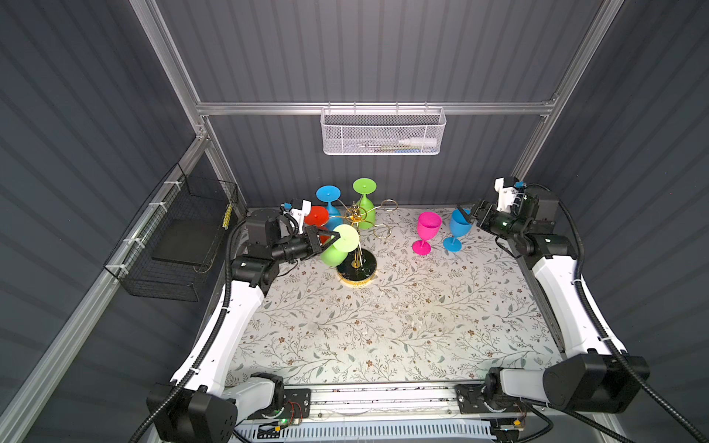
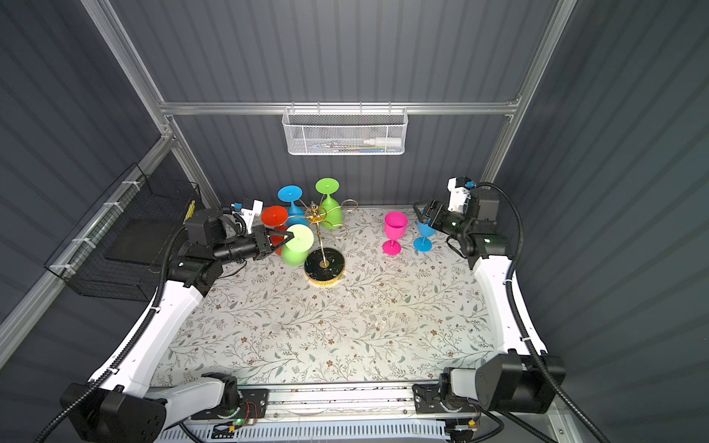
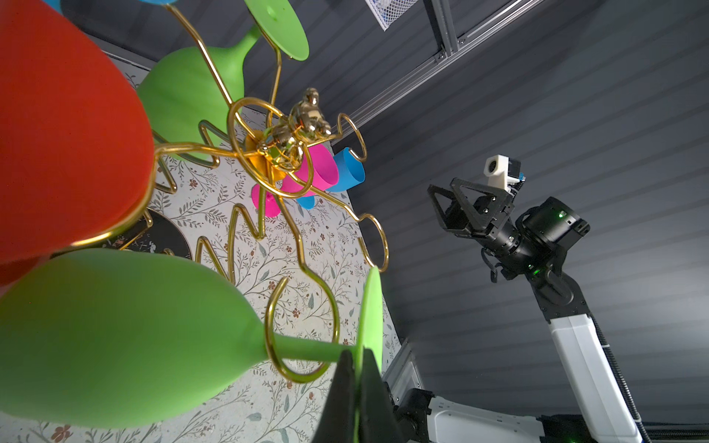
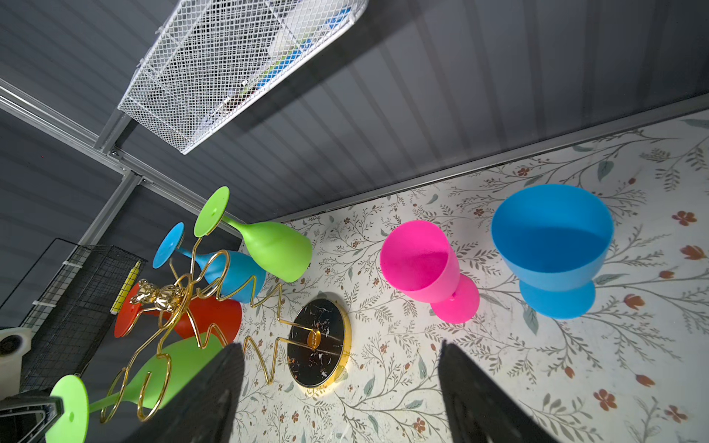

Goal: Take the wine glass off the wine glass rack
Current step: 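Pull the green glass off its rack hook with the left gripper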

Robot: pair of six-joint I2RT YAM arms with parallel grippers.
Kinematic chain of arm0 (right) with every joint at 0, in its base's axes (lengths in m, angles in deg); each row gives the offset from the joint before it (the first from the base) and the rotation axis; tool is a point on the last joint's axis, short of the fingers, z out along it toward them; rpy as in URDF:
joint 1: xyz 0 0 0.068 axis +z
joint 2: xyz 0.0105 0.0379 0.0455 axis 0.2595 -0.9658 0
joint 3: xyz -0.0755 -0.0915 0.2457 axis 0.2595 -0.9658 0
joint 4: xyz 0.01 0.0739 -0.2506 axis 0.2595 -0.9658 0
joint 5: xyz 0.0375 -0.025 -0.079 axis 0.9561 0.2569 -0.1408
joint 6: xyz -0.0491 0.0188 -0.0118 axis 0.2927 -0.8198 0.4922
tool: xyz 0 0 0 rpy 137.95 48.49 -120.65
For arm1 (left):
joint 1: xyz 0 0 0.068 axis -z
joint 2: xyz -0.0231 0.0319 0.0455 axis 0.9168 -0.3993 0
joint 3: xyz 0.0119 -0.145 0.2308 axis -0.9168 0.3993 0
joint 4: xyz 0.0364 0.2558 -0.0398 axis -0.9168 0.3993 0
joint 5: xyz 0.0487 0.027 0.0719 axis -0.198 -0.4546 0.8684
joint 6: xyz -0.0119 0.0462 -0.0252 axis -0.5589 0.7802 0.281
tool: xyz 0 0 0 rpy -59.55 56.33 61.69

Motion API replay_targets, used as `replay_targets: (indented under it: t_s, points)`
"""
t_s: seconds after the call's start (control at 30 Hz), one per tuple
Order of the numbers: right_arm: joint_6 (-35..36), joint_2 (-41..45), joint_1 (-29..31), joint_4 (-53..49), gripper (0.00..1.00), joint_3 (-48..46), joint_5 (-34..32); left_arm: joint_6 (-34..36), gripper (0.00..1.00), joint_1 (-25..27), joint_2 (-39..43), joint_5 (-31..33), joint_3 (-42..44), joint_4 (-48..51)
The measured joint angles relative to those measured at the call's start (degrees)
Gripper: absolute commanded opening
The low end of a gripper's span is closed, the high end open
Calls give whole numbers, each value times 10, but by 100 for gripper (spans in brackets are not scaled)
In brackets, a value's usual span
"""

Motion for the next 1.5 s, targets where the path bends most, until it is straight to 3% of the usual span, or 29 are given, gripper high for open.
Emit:
replay_targets:
  t_s: [1.1, 1.5]
  points:
    - [-10, 31, 0, 12, 83, -5, 10, -58, 0, 1, -60, 12, -5, -127]
    - [-10, 31, 0, 12, 84, -5, 10, -47, 0, 1, -54, 60, -5, -102]
